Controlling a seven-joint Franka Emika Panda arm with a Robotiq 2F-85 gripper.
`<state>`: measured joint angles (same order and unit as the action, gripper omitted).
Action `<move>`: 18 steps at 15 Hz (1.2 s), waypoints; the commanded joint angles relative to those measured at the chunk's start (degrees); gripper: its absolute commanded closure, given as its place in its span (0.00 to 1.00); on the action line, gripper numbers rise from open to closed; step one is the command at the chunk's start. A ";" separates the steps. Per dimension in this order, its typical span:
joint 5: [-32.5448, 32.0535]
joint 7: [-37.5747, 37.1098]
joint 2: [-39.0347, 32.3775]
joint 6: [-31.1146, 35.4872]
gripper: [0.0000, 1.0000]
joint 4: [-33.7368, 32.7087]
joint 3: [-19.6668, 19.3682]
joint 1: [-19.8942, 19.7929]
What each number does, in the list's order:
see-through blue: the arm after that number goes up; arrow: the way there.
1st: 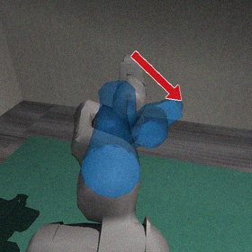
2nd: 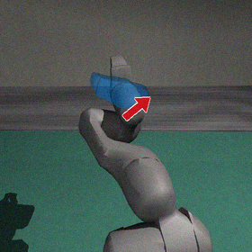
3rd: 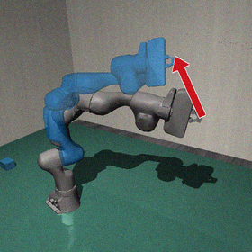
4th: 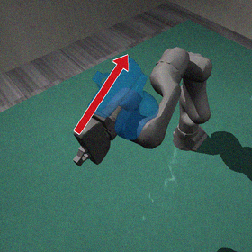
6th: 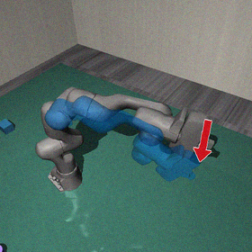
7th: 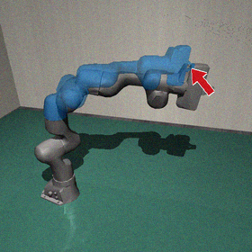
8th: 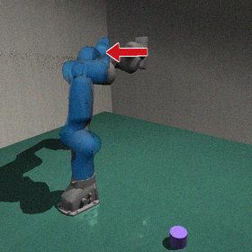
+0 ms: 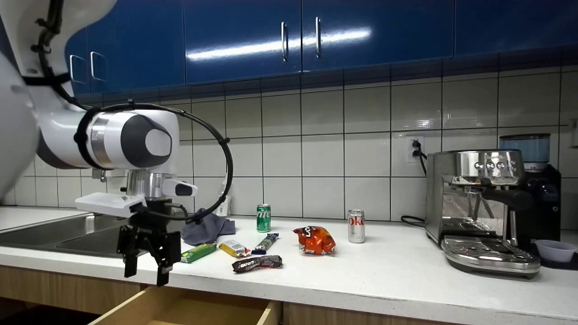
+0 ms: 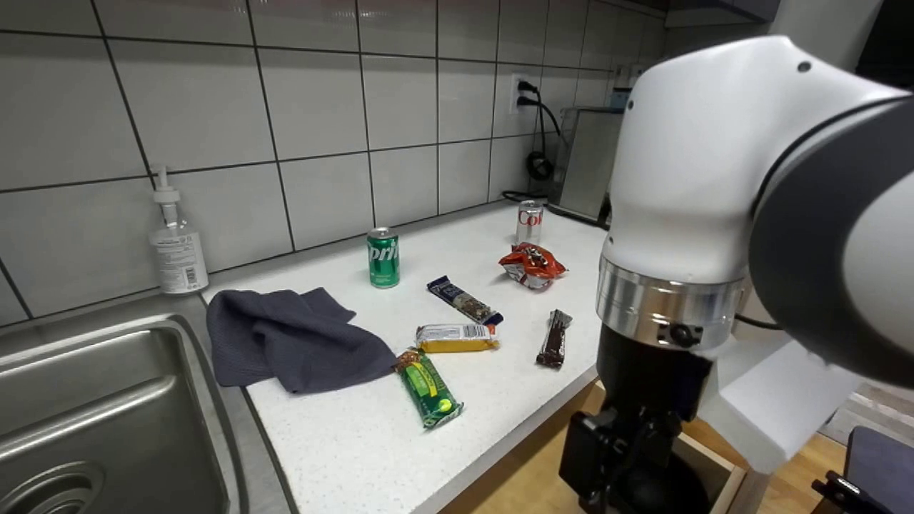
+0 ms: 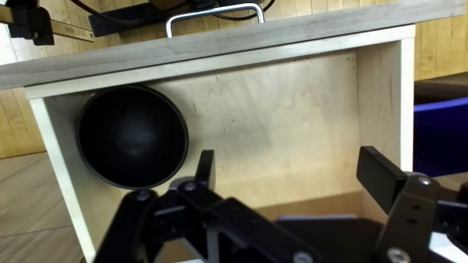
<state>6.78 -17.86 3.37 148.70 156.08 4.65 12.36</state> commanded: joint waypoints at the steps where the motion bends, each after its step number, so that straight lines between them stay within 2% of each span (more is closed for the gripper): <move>1: -0.18 -0.14 2.94 -7.21 0.00 -4.18 1.80 -1.47; 4: -1.04 -0.43 1.90 -10.27 0.00 -8.33 2.20 -1.62; 9: -1.49 -1.38 -2.87 -11.27 0.00 -15.77 2.66 -1.39; 18: -4.15 -4.57 -15.86 -13.28 0.00 -30.21 2.55 0.17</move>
<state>4.78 -19.34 -7.95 138.85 131.95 6.86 12.44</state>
